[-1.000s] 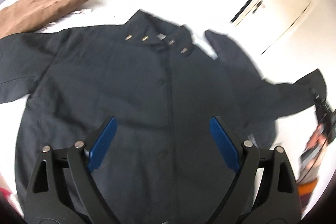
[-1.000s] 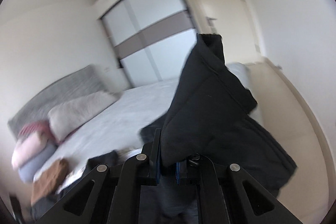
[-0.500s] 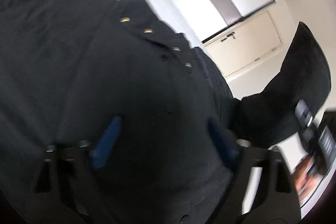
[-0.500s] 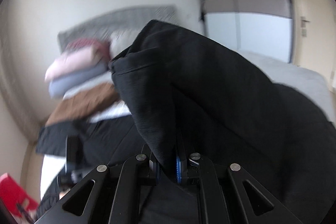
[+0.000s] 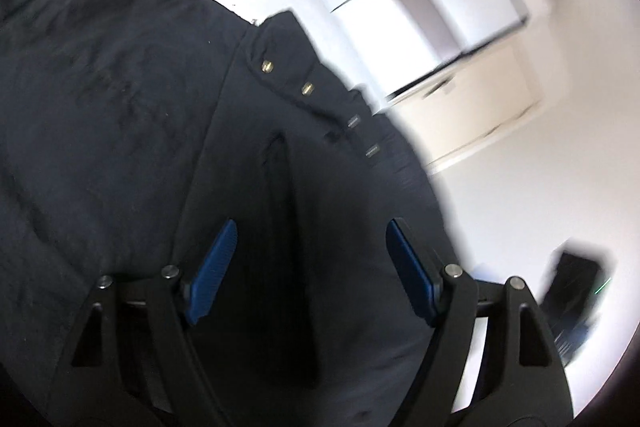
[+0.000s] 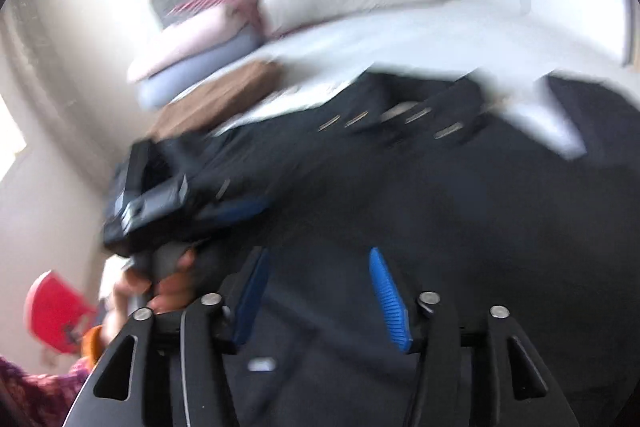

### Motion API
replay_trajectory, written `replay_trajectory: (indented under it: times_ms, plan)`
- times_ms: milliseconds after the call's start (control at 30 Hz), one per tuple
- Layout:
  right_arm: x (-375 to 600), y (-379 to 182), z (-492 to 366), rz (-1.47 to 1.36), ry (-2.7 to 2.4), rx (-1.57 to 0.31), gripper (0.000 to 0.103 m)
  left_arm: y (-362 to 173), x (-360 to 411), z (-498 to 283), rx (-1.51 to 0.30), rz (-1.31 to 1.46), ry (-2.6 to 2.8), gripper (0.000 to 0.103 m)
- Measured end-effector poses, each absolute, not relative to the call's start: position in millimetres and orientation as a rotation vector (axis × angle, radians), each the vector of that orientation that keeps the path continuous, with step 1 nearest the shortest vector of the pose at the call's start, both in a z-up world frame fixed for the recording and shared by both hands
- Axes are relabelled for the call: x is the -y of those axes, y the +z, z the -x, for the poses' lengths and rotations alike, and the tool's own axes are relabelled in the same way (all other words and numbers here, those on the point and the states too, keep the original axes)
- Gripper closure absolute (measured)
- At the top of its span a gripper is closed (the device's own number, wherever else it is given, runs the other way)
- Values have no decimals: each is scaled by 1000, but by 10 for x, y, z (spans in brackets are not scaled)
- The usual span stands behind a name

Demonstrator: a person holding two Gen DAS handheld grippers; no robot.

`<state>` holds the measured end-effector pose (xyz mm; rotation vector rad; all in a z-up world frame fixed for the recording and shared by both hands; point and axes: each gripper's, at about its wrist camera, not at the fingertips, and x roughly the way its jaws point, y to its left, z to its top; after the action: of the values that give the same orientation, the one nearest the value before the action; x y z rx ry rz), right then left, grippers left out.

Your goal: Fold large clothes

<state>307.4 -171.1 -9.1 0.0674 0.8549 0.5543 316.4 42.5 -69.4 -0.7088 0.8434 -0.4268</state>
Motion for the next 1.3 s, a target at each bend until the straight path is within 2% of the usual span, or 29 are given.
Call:
replay_trajectory:
  times_ms: [133,167,233,267,333,433,567,600,633,700,733,767,833,933,1100,1167,1300]
  plan:
    - [2581,22,-3391,-145,284,-817,41,-616,-110,-3121,-865,486,-352,28]
    - [2832,-18,-3521,-200,227,-821,41,-621,-70,-3117,-865,496,-370,51]
    - [3219,-127,-3722,-313,150,-842,41,-677,-37,-3126,-884,544,-403,83]
    - [3359,-181,-3814,-371,128,-853,41,-653,-66,-3085,-858,552,-397,90]
    - [3609,-323,-3946,-513,118,-872,41,-495,-140,-3009,-762,568,-415,91]
    - [3663,-485,-4073,-631,166,-868,42,-338,-232,-2912,-655,543,-380,91]
    - [3624,-719,-4304,-575,89,-921,45,-520,-237,-2931,-731,531,-333,90]
    - [3592,-772,-4373,-540,50,-936,74,-544,-250,-2935,-742,536,-333,90]
    - [3594,-750,-4350,-515,38,-934,89,-538,-247,-2961,-738,545,-343,90]
    - [3525,-625,-4326,-458,4,-846,92,-500,-251,-2932,-700,559,-370,87]
    - [3528,-527,-4279,-430,-10,-780,93,-494,-222,-2887,-687,556,-366,79]
    - [3571,-482,-4260,-408,-42,-750,93,-509,-196,-2887,-676,551,-345,67]
    - [3744,-538,-4330,-431,-88,-783,93,-513,-178,-2871,-678,543,-323,55]
    - [3904,-657,-4384,-452,-116,-843,88,-474,-193,-2904,-662,572,-331,55]
    - [3940,-348,-4020,-418,-113,-762,75,-262,-188,-2849,-563,579,-411,51]
    - [3784,-215,-3798,-325,-67,-772,75,-221,-120,-2840,-543,560,-466,42]
    - [3328,-325,-3402,-174,80,-861,75,-299,153,-2954,-652,455,-560,41]
